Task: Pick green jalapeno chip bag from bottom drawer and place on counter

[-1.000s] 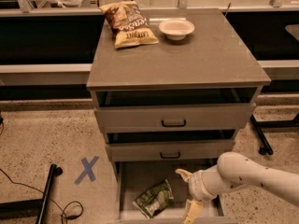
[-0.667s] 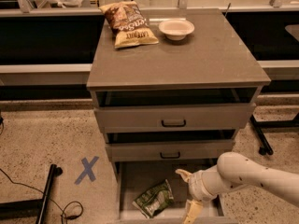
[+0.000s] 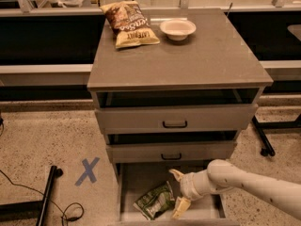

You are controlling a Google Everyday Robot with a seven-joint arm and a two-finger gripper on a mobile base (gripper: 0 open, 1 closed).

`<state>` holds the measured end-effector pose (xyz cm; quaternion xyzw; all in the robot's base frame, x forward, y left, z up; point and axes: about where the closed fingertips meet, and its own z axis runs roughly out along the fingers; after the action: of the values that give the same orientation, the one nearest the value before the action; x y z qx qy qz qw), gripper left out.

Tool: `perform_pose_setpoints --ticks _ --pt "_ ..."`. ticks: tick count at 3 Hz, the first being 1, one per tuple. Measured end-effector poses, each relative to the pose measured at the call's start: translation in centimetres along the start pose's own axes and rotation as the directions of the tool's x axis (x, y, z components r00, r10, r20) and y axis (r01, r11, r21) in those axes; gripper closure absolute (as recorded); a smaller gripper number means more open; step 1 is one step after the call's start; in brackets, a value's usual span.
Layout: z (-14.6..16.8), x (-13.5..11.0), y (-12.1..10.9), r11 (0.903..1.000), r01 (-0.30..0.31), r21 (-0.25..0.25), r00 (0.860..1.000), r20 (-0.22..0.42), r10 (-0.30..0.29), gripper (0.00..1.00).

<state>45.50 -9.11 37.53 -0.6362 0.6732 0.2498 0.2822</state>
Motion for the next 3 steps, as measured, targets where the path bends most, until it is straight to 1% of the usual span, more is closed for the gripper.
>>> perform_pose_setpoints --ticks 1,2,3 --pt "6.9 2.4 -1.9 0.9992 -0.009 -0.039 1.000 0.027 0.010 0.00" --pt "8.1 2.8 -2.0 0.9988 -0.023 -0.042 0.999 0.038 0.024 0.00" --pt "9.9 3.9 -2.5 0.9993 -0.006 -0.036 0.999 0.038 0.007 0.00"
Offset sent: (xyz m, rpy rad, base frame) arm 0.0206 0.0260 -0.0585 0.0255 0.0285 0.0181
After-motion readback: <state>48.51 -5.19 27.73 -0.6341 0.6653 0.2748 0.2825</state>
